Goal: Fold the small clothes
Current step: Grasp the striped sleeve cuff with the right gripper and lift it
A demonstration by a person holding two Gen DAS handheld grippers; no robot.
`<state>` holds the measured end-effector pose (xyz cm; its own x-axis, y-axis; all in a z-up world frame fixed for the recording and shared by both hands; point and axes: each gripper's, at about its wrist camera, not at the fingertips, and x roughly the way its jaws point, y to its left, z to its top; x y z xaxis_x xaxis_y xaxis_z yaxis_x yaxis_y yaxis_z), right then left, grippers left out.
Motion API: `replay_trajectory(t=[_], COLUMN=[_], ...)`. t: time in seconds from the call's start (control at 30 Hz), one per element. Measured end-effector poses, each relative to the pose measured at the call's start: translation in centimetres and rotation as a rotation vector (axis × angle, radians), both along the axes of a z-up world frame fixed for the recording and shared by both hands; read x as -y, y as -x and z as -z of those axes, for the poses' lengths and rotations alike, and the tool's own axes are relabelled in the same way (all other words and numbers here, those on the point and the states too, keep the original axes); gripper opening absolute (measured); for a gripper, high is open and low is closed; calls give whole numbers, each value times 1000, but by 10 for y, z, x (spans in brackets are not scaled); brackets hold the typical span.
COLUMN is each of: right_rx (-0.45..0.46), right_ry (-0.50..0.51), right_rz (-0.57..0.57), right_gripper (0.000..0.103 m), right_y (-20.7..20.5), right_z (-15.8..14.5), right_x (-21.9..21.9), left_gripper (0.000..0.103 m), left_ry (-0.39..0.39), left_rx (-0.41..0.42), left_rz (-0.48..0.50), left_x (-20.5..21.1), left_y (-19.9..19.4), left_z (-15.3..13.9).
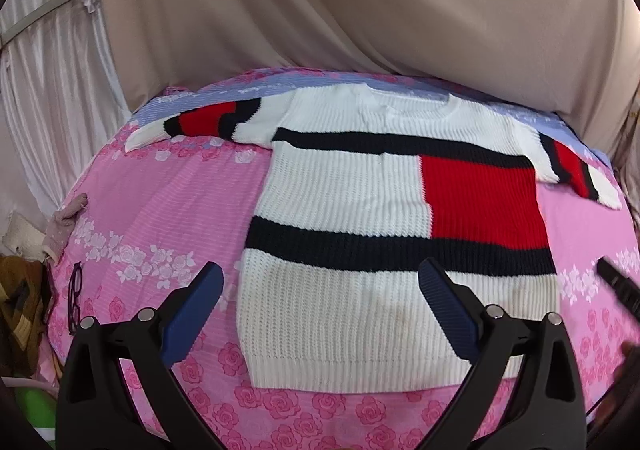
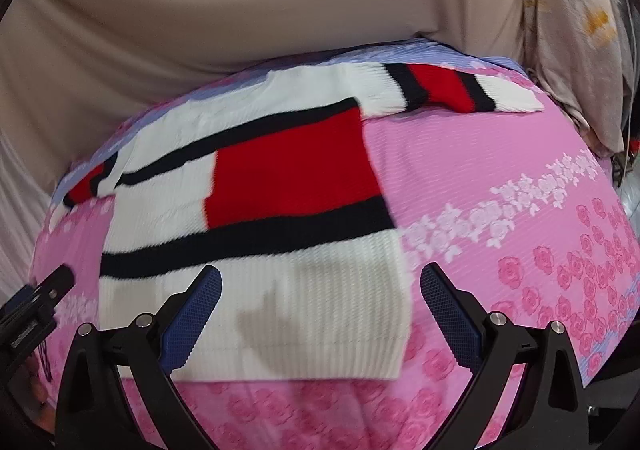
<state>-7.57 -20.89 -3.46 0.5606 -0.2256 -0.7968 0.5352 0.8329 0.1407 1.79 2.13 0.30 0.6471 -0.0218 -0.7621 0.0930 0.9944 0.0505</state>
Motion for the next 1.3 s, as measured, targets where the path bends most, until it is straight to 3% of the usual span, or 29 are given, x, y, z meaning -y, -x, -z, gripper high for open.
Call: replay_trajectory(t=[0.17, 0.3, 0.37, 0.5, 0.57, 0.67, 0.77, 0.8, 0.93, 1.0, 1.1, 1.2, 1.3], right_rx=[82, 116, 130, 180, 213, 235, 267, 276, 267, 268, 338, 414, 461], right_ry=[-27, -88, -114, -296, -348, -359, -358, -367, -381, -335, -279, -221, -155], right_rz=[111, 194, 215, 326, 375, 399, 398, 399, 343, 303, 200, 40, -176], right_gripper=[98, 97, 93, 81, 81, 79, 68, 60, 8, 8, 8, 7, 7], right_y=[-21, -60, -68, -93, -97, -102, -105, -105, -116, -120, -128, -149, -182], right_z=[6, 35, 44, 89, 105, 114, 115, 116, 116, 103, 65, 15, -34], right_x=[124, 228, 248, 316, 336, 350, 359, 362, 369, 362, 341, 304, 234], left_gripper=[96, 96, 96, 96, 96, 96, 96, 96, 96, 96, 96, 96, 96], left_ry=[21, 4, -12, -29, -32, -28, -35, -36, -42, -34, -5, 18, 47], left_rx=[-5, 37, 54, 90, 96, 96, 87, 85, 83, 76, 53, 51, 57], left_rz=[-50, -86, -91, -95, -91, -78, -68, -65, -53, -56, -69, -92, -124], left_x=[1, 15, 28, 54, 66, 80, 91, 94, 101, 99, 89, 75, 53], left_y=[-21, -44, -55, -73, -78, -83, -86, -86, -88, -90, -97, -104, -112], left_z=[1, -4, -6, -10, -11, -11, -9, -8, -6, -6, -4, -4, -6])
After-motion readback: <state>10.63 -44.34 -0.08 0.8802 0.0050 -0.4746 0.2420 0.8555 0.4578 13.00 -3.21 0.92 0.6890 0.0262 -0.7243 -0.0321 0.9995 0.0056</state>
